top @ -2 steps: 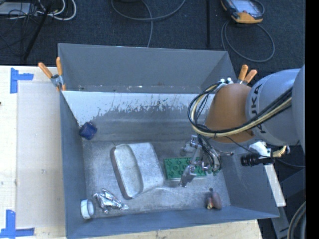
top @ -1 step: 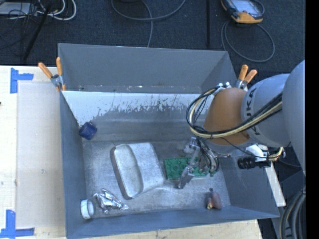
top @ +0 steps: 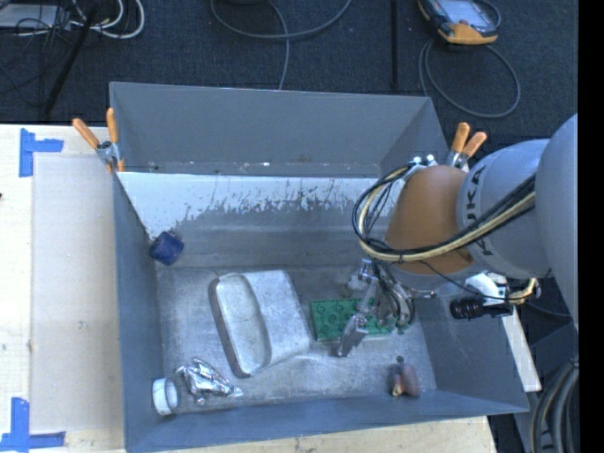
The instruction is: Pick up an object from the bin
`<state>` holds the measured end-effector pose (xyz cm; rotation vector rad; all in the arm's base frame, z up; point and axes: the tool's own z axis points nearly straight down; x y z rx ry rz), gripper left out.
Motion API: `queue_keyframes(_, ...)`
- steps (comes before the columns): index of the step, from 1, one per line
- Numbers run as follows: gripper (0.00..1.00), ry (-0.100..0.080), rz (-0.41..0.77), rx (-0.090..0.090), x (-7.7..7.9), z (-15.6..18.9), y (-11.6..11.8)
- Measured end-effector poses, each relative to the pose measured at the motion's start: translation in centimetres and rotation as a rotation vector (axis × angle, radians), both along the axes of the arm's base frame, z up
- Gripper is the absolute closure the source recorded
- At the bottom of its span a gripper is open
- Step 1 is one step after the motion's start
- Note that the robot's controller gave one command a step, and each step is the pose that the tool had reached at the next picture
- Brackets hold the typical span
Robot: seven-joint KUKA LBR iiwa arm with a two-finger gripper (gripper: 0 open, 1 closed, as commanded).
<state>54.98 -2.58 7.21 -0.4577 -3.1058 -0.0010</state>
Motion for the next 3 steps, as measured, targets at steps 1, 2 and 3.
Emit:
queue_keyframes(1, 1.0, -0.002, 0.002, 0.0, 0.1, 0.2, 0.0)
queue_keyframes(2, 1.0, -0.003, 0.008, -0.001, 0.1, 0.7, 0.1)
queue_keyframes(3, 1.0, -0.003, 0.013, -0.001, 0.2, 3.1, 0.1)
